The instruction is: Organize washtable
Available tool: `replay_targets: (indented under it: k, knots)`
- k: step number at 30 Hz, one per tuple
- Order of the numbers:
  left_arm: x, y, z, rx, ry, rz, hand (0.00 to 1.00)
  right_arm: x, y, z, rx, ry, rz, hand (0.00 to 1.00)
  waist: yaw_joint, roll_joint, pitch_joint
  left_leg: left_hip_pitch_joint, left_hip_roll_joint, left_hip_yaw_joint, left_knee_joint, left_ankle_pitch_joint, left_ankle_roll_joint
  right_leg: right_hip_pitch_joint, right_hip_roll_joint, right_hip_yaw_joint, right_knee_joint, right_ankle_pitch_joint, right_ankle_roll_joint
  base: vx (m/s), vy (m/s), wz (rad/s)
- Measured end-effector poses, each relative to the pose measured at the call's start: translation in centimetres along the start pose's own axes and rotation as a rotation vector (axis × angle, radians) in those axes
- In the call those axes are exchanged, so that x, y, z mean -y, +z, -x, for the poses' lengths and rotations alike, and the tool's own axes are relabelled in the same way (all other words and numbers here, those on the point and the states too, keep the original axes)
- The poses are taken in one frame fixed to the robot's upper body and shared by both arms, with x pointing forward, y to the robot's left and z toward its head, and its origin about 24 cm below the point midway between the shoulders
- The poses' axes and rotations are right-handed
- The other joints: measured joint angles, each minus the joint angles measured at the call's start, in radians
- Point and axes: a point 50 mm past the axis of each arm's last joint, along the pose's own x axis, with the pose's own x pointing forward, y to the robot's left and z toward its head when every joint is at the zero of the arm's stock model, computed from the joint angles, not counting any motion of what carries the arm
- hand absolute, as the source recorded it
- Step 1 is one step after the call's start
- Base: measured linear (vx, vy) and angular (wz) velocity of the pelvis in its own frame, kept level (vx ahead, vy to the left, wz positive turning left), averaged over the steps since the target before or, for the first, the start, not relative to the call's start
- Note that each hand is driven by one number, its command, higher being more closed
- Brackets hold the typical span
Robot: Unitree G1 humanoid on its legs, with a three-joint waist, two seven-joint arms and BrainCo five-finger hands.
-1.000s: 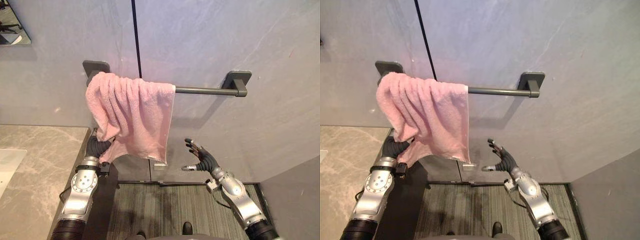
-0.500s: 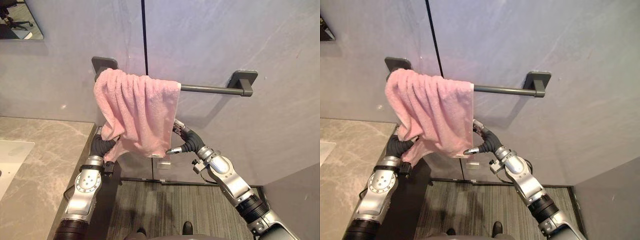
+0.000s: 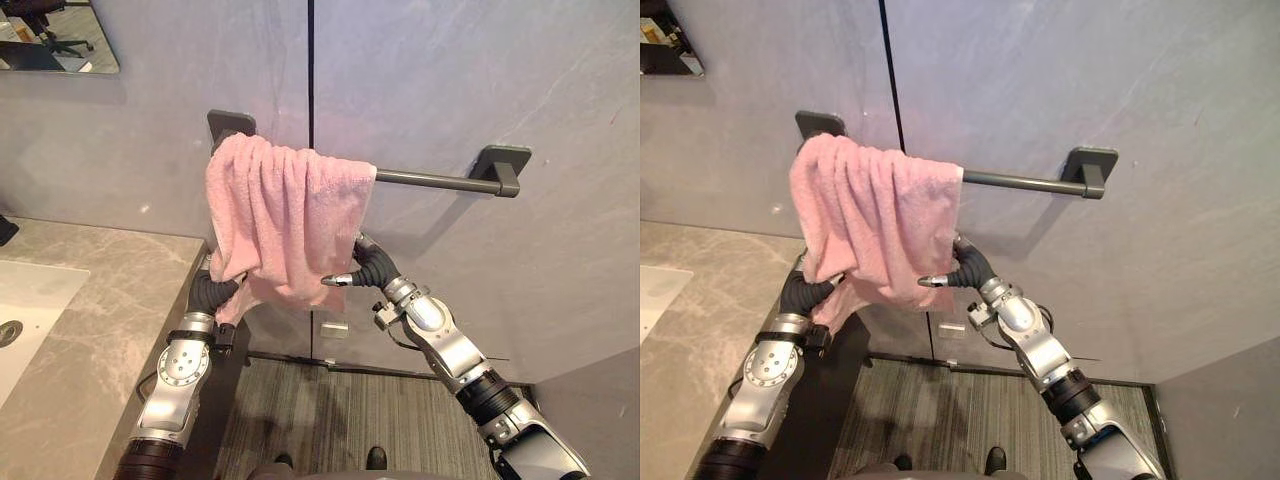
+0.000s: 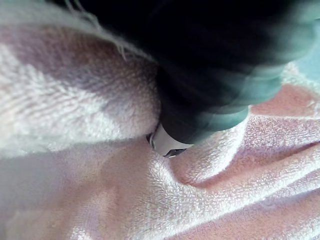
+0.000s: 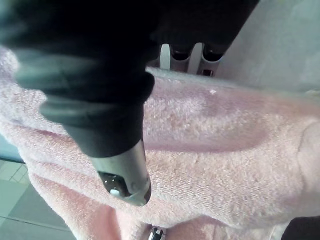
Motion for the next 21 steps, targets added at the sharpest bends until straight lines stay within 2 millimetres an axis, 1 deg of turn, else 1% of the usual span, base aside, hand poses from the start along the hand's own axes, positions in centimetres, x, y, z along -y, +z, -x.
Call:
replay_targets:
  k: [4, 6, 16, 18, 21]
  knots:
    - [0.0, 0.1, 0.0, 0.003, -0.002, 0.001, 1.0, -0.4, 0.2, -0.5, 0.005, 0.026, 0.004, 1.0, 0.0, 0.0, 0.0, 0.0, 0.0, 0.0, 0.0, 0.0, 0.0, 0.0, 0.0, 0.0, 0.0, 0.0, 0.0, 0.0, 0.0, 0.0]
    - [0.1, 0.4, -0.1, 0.016, -0.004, 0.004, 1.0, -0.2, -0.2, -0.5, -0.015, 0.022, 0.002, 1.0, 0.001, 0.0, 0.0, 0.0, 0.0, 0.0, -0.001, 0.0, 0.0, 0.0, 0.0, 0.0, 0.0, 0.0, 0.0, 0.0, 0.0, 0.0]
    - [0.1, 0.5, -0.1, 0.021, -0.004, 0.01, 1.0, -0.1, -0.2, -0.5, -0.014, 0.032, 0.002, 1.0, 0.003, 0.0, 0.0, 0.001, 0.001, 0.0, -0.001, 0.0, 0.0, 0.001, 0.0, 0.0, 0.0, 0.0, 0.0, -0.01, -0.001, 0.0]
    - [0.0, 0.5, -0.1, 0.022, -0.003, 0.009, 1.0, 0.1, -0.2, -0.4, -0.014, 0.026, 0.003, 1.0, 0.003, 0.0, 0.0, 0.001, 0.001, 0.0, -0.001, 0.0, 0.0, 0.001, 0.0, 0.0, 0.0, 0.0, 0.0, 0.0, 0.0, 0.0]
    - [0.0, 0.5, -0.1, 0.022, 0.0, 0.009, 1.0, 1.2, -0.1, -0.2, -0.009, -0.022, 0.0, 1.0, 0.001, 0.0, 0.0, 0.001, 0.001, 0.0, -0.001, 0.0, 0.0, 0.001, 0.0, 0.0, 0.0, 0.0, 0.0, 0.0, 0.0, 0.0]
